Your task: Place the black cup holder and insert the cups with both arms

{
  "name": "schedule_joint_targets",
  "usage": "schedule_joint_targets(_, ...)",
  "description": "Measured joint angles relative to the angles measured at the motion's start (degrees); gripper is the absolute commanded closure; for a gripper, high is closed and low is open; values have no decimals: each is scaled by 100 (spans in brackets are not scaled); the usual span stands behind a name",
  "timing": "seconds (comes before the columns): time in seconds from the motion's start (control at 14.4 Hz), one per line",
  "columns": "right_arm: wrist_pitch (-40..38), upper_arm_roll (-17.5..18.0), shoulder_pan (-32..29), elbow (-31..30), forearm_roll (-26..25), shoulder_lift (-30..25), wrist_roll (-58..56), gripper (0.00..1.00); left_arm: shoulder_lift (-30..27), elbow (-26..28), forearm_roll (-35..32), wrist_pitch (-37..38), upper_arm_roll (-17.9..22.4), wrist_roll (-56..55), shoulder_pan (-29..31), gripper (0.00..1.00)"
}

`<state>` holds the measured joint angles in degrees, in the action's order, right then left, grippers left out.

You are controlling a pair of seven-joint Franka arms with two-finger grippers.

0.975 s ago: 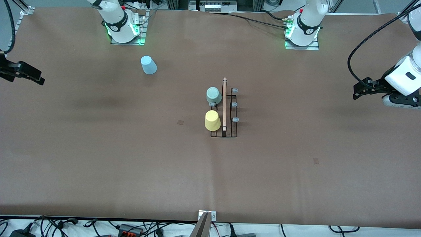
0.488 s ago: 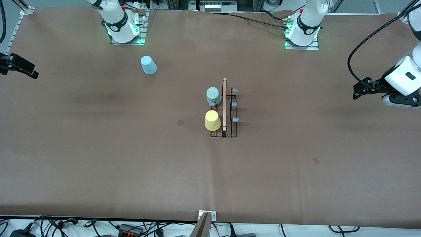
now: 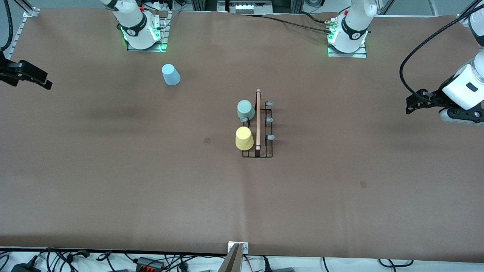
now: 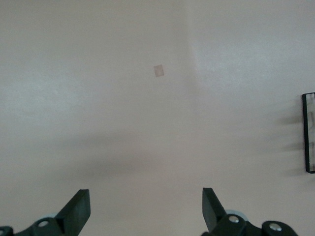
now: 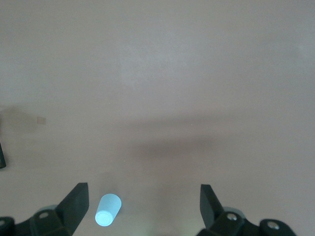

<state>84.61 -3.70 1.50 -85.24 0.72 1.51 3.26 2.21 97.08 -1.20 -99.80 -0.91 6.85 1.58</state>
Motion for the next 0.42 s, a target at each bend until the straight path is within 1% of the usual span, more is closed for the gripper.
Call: schedule_joint_targets(0.42, -1, -1, 0, 0, 5, 32, 0, 0, 0, 0, 0, 0, 0, 0, 0, 0)
